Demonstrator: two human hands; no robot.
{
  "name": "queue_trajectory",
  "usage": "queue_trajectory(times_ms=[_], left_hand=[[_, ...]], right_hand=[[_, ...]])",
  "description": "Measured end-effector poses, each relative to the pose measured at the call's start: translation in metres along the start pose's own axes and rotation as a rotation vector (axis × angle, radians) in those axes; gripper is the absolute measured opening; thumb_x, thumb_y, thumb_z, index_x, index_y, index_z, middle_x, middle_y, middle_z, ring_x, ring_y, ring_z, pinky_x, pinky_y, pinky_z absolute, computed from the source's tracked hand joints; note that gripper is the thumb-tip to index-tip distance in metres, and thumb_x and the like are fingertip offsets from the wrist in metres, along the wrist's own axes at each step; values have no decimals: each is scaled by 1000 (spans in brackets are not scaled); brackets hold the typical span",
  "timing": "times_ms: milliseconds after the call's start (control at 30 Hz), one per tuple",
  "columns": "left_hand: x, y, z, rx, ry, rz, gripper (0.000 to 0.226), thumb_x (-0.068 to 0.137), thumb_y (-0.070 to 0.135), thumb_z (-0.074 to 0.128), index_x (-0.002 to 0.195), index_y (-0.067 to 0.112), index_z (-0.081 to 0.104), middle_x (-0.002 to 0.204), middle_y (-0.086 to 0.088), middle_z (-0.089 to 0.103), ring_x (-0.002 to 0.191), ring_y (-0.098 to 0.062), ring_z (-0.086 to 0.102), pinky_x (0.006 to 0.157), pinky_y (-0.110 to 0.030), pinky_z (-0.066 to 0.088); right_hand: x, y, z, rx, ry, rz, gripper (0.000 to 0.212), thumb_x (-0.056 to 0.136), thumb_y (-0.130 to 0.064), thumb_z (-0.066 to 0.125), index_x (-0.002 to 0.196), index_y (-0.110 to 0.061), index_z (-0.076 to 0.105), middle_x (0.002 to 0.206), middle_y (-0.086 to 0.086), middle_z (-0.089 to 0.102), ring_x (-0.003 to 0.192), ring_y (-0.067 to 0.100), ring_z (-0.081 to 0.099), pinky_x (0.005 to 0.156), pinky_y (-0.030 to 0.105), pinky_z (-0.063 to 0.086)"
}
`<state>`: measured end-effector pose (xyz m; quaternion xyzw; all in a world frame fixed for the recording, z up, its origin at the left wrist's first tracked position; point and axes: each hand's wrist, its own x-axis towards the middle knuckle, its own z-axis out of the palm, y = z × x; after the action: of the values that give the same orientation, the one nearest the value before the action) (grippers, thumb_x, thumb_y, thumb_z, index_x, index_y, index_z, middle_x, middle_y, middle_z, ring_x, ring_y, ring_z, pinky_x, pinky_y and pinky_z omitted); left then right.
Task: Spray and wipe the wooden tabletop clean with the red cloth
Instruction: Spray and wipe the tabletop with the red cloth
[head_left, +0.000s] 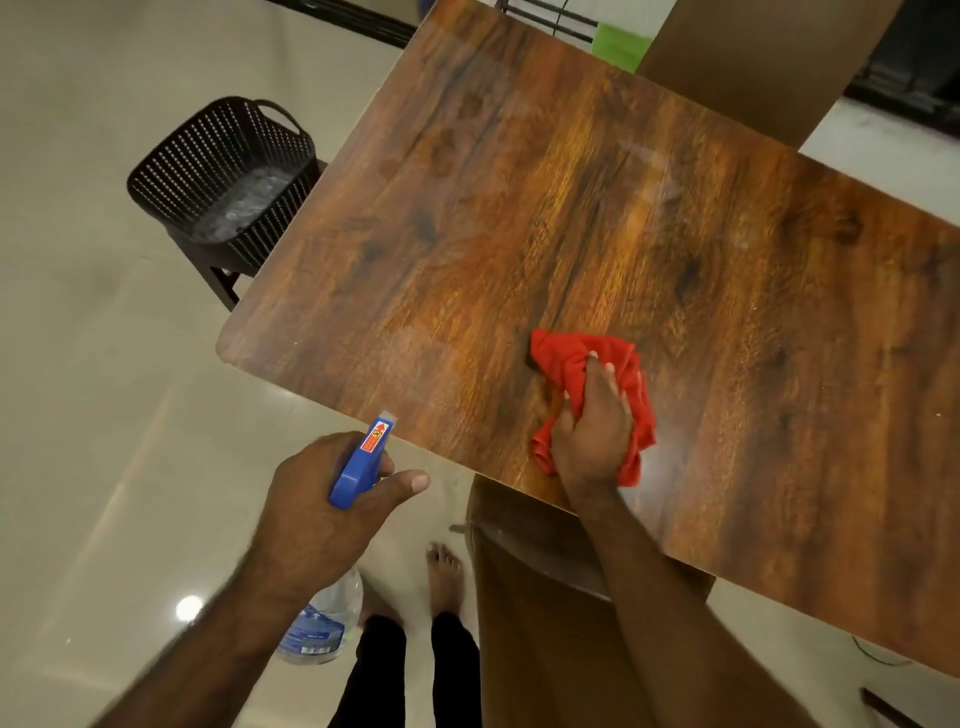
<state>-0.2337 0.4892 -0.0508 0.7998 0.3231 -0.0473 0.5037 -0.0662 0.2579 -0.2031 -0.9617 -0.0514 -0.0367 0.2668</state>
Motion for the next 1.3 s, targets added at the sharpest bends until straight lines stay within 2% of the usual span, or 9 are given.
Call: queue_trajectory(times_ms=[233,333,500,600,733,900,1033,1133,1300], left_hand=[[-8,-17,-22,23,64,11,37,71,52,80,70,19,62,61,0,64,60,-22,63,61,-24,46],[-10,-21,-27,42,74,19,38,71,54,78,70,19,62,60,0,64,59,-22,63,60,-24,45],[-16,-28,-34,-6,95,-8,40,71,52,82,70,17,63,62,-1,65,62,-24,65,63,-31,52],[-19,-36,-40,-19,94,-24,39,71,53,82,71,19,62,62,1,65,62,-21,64,63,-27,49],[-23,-50,-52,-26,98,-17,39,72,55,79,71,21,62,61,2,64,61,-17,61,64,-23,47],[-27,-69,-70,-54,108,-14,39,71,55,79,72,20,62,63,0,65,61,-19,62,64,-25,50],[-26,-87,-82,-49,97,-14,43,70,61,76,72,20,62,63,0,65,60,-17,63,64,-28,54],[-24,-95,-91,-44,91,-16,45,70,64,75,71,21,62,63,2,65,60,-17,63,65,-29,54],[-16,-103,-108,-32,109,-25,37,71,55,79,71,21,62,64,2,65,61,-16,62,64,-25,51]], right_hand=[[-54,-129,59,34,-192,-213,64,99,-37,40,157,-12,44,160,4,49,152,25,39,125,48,25],[-60,-159,79,-3,-274,-369,68,94,-30,50,159,-14,40,162,4,46,153,25,38,124,50,30],[-54,-114,58,-54,-372,-573,63,103,-36,41,163,-17,35,167,-2,38,158,16,26,128,50,23],[-53,-61,20,-44,-353,-391,64,107,-38,49,165,-25,26,168,-5,34,159,11,21,130,49,17],[-58,4,-25,-78,-281,-250,70,106,-54,41,167,-24,23,170,-2,31,159,13,20,130,50,18],[-55,27,-39,-232,-438,-556,79,104,-55,43,168,-17,17,175,-1,19,162,19,13,128,58,17],[-46,-2,-26,-300,-576,-906,75,105,-60,45,165,-17,29,175,-1,19,162,24,14,122,64,26],[-43,-37,-5,-297,-643,-1127,71,103,-58,53,163,-24,36,175,-4,18,162,25,12,126,63,19],[-31,-89,34,-316,-617,-1369,56,100,-35,56,156,-33,49,170,-10,31,162,23,13,128,58,15]])
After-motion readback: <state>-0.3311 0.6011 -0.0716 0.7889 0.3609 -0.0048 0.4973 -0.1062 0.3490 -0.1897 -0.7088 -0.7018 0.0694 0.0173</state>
